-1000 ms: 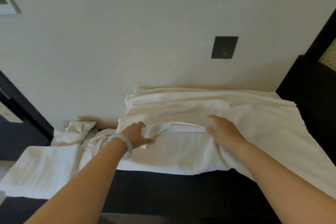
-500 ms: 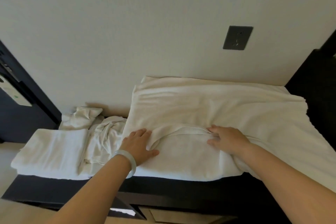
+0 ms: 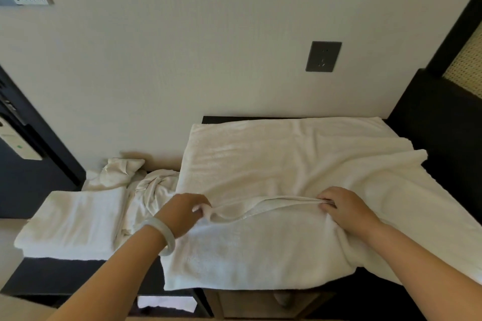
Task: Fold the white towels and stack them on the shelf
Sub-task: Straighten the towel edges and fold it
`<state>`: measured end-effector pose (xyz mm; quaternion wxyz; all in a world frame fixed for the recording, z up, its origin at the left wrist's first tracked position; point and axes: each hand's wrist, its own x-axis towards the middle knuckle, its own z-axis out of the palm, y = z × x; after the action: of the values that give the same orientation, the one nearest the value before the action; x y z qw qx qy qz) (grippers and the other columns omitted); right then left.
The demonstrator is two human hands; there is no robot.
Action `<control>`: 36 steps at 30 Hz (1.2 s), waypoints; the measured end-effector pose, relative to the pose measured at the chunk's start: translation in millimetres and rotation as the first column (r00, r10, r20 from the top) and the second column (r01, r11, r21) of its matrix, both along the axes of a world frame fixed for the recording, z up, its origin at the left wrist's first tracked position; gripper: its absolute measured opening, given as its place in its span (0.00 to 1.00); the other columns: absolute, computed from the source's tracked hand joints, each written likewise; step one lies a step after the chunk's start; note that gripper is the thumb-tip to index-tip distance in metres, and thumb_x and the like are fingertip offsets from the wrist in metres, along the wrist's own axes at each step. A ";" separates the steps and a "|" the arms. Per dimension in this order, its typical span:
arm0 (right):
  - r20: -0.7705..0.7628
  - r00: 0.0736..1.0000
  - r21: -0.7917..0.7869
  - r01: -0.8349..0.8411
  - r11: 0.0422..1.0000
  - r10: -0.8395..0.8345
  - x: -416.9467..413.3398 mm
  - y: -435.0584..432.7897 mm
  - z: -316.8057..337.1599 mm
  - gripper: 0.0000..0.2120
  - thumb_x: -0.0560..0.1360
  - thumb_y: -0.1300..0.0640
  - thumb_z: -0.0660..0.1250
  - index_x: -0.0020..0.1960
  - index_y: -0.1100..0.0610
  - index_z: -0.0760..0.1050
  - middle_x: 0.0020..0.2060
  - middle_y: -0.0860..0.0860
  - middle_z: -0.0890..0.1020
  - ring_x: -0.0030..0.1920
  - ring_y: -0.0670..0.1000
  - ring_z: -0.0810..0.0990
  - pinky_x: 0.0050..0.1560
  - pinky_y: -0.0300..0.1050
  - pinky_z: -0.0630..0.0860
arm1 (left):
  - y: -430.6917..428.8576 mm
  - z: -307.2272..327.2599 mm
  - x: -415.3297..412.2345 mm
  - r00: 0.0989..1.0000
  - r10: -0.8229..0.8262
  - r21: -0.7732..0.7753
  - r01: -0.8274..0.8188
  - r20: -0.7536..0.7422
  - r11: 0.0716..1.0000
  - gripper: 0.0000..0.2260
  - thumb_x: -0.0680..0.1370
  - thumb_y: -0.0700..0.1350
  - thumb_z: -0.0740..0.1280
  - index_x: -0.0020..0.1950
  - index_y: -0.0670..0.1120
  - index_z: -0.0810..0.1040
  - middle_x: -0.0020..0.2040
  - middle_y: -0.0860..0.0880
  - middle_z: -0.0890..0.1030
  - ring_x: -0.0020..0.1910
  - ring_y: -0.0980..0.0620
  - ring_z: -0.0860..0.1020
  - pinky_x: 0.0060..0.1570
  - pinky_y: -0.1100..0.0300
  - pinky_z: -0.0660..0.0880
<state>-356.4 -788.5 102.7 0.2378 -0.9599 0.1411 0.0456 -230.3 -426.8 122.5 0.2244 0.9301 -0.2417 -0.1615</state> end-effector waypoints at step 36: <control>0.118 0.987 0.390 -0.149 0.909 0.111 332.1 -87.4 69.6 0.04 0.75 0.58 0.73 0.41 0.55 0.85 0.36 0.50 0.86 0.36 0.44 0.82 0.36 0.32 0.73 | -34.0 8.6 238.1 0.729 0.620 -0.432 -0.678 -0.290 0.595 0.10 0.79 0.45 0.68 0.44 0.39 0.82 0.37 0.41 0.81 0.38 0.48 0.76 0.43 0.53 0.75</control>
<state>-24.3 -875.9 172.3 0.4304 -0.9000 0.0534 0.0444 7.7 -460.8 131.1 0.5183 0.8487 0.0928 -0.0490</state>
